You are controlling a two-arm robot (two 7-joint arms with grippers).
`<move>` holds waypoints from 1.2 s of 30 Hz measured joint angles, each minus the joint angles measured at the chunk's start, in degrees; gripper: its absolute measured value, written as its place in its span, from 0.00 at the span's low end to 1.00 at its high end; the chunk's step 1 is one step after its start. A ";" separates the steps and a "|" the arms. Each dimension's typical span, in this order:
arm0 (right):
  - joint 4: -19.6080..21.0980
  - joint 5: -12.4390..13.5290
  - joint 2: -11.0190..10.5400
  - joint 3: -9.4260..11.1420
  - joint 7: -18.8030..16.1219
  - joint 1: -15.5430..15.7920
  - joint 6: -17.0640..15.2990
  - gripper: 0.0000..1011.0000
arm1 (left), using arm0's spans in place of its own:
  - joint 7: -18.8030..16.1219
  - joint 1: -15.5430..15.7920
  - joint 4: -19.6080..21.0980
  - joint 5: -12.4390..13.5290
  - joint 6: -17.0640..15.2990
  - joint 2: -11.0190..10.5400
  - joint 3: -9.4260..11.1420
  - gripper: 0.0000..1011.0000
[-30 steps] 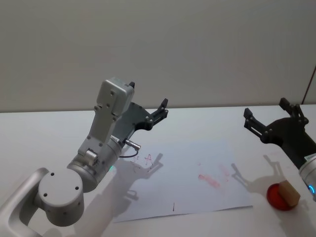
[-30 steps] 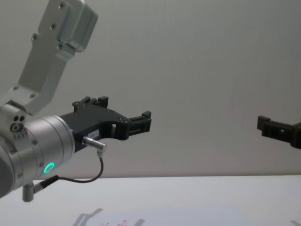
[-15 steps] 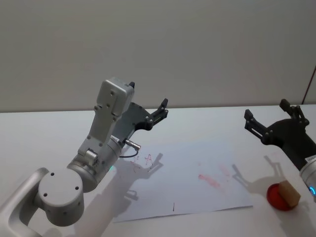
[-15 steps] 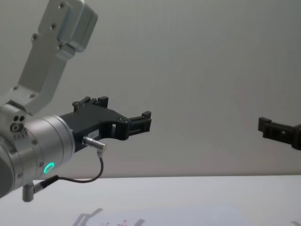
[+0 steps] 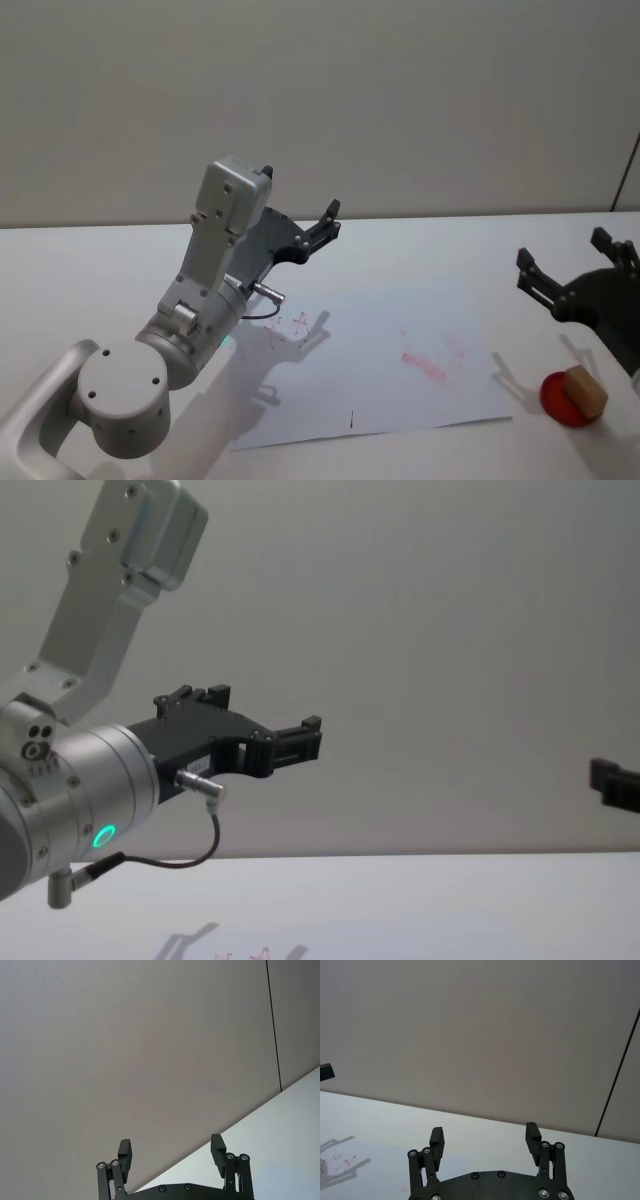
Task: Use the one hand to pick up the stamp and affix it onto the A4 paper.
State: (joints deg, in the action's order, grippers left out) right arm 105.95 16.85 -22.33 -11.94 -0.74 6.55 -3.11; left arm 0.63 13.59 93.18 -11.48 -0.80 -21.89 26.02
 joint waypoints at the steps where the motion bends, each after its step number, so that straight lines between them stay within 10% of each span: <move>1: 0.51 0.05 -0.40 0.15 0.54 0.67 -0.32 0.99 | 0.00 0.00 0.00 0.00 0.00 0.00 0.00 0.99; 36: 6.65 1.67 -6.43 2.42 6.60 14.82 -11.60 0.99 | 0.00 0.00 0.00 0.00 0.00 0.00 0.00 0.99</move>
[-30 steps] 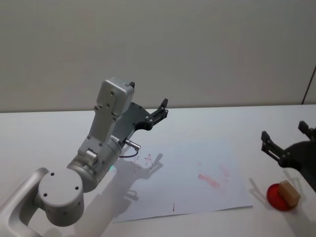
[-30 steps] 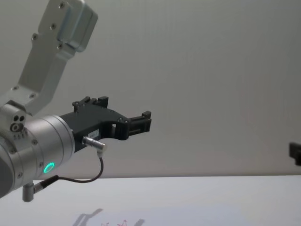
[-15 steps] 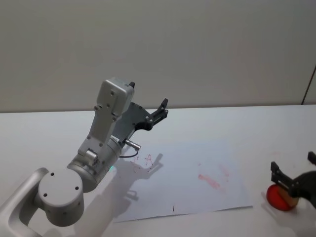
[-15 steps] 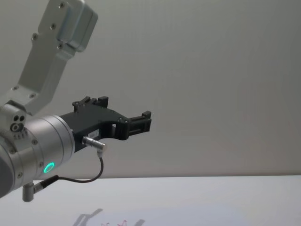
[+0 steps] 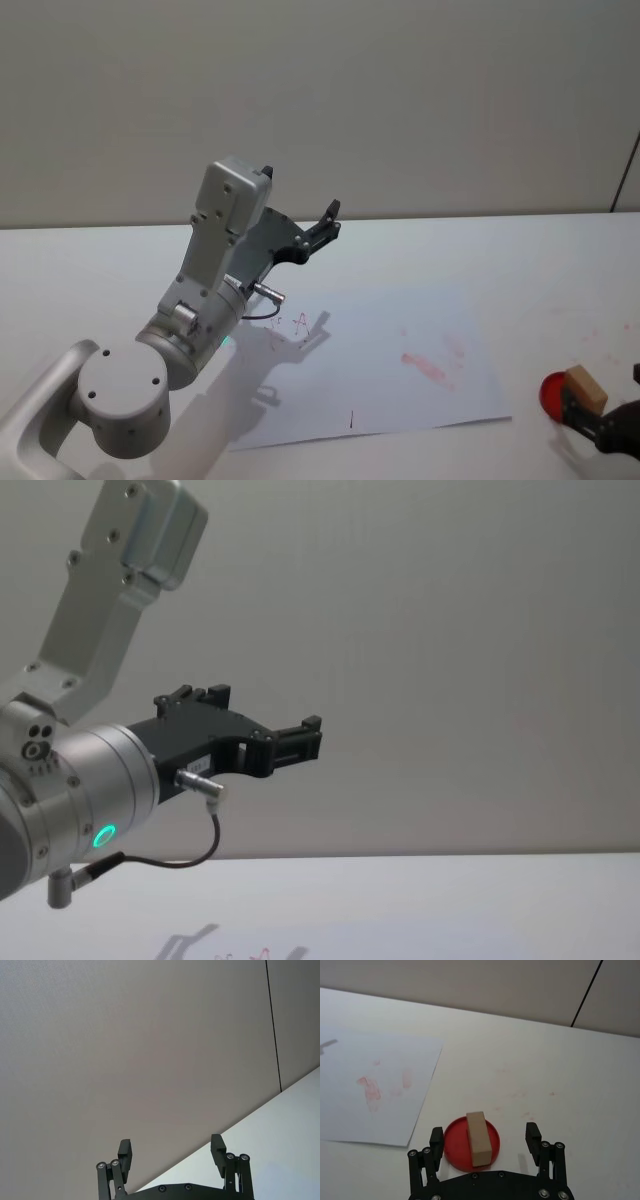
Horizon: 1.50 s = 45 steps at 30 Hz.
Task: Use the one hand to pick up the stamp and affix it onto the A4 paper.
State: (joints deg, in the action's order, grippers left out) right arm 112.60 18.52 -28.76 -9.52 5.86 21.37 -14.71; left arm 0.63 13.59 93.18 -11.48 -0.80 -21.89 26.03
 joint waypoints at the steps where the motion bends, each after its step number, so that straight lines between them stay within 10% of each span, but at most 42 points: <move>1: -0.01 -0.06 0.00 0.01 0.08 0.20 -0.29 0.99 | 0.00 0.00 0.00 0.00 0.00 0.00 0.00 0.99; 37: -6.39 -8.37 3.71 -1.40 -6.55 -5.53 -1.61 0.99 | 0.00 0.00 0.00 0.00 0.00 0.00 0.00 0.99; 45: -7.03 -9.08 4.12 -1.52 -7.26 -6.32 -1.55 0.78 | 0.00 0.00 0.00 0.00 0.00 0.00 0.00 0.99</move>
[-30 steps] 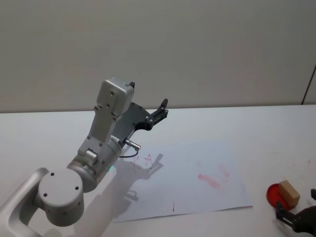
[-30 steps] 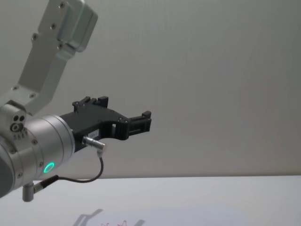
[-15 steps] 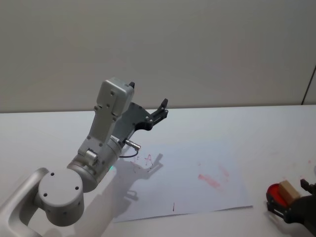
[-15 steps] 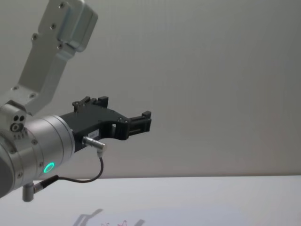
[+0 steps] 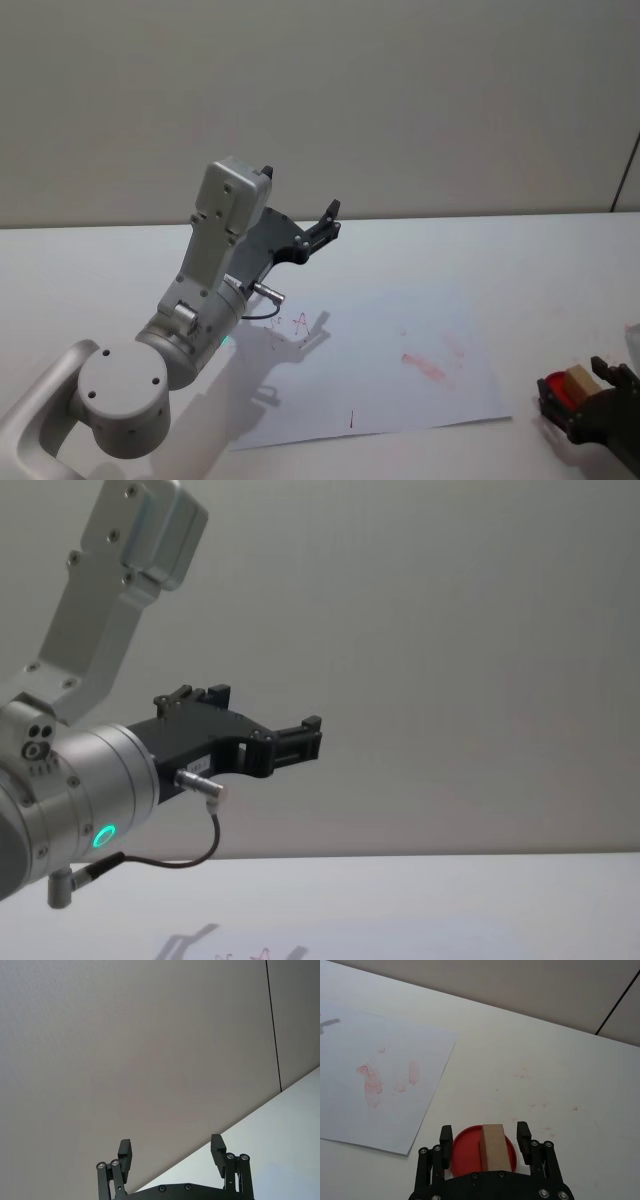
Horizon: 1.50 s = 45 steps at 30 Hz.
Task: Use the one hand to pick up the stamp and affix it onto the A4 paper.
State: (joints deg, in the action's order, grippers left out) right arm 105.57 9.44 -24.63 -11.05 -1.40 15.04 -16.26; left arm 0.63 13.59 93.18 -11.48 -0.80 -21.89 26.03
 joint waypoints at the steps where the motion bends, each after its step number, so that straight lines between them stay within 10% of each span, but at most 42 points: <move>1: -0.03 -0.04 0.03 0.00 -0.04 -0.06 0.01 0.77 | 0.00 0.00 0.00 0.00 0.00 0.00 0.00 0.99; 19: -0.57 -0.62 0.41 -0.12 -0.64 -0.73 0.04 0.22 | 0.00 0.00 0.00 0.00 0.00 0.00 0.00 0.99; 45: -0.69 -0.27 0.39 -0.02 -1.95 -0.23 -0.05 0.22 | 0.00 0.00 0.00 0.00 0.00 0.00 0.00 0.99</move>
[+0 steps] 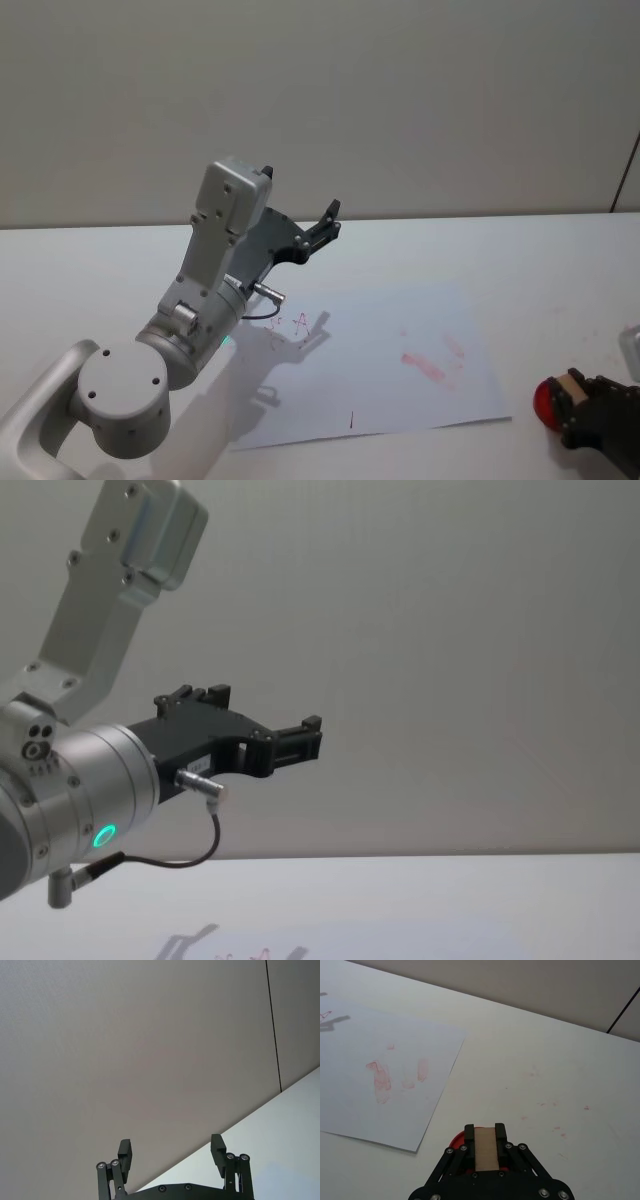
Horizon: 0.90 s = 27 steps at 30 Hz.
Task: Use the one hand to pick up the stamp and affix it onto the A4 paper.
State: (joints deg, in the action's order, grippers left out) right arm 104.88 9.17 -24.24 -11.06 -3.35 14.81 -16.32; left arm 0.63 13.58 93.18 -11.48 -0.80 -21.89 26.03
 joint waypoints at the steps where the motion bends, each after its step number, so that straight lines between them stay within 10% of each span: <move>1: 0.01 0.04 -0.03 0.01 -0.07 0.04 -0.03 0.22 | 0.00 0.00 0.00 0.00 0.00 0.00 0.00 0.99; 27: -0.51 -3.74 1.10 -0.14 -3.91 -3.32 4.10 0.22 | 0.00 0.00 0.00 0.00 0.00 0.00 0.00 0.99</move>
State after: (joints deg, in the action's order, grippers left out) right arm 104.36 5.42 -23.14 -11.20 -7.26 11.49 -12.22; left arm 0.63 13.59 93.18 -11.48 -0.80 -21.89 26.02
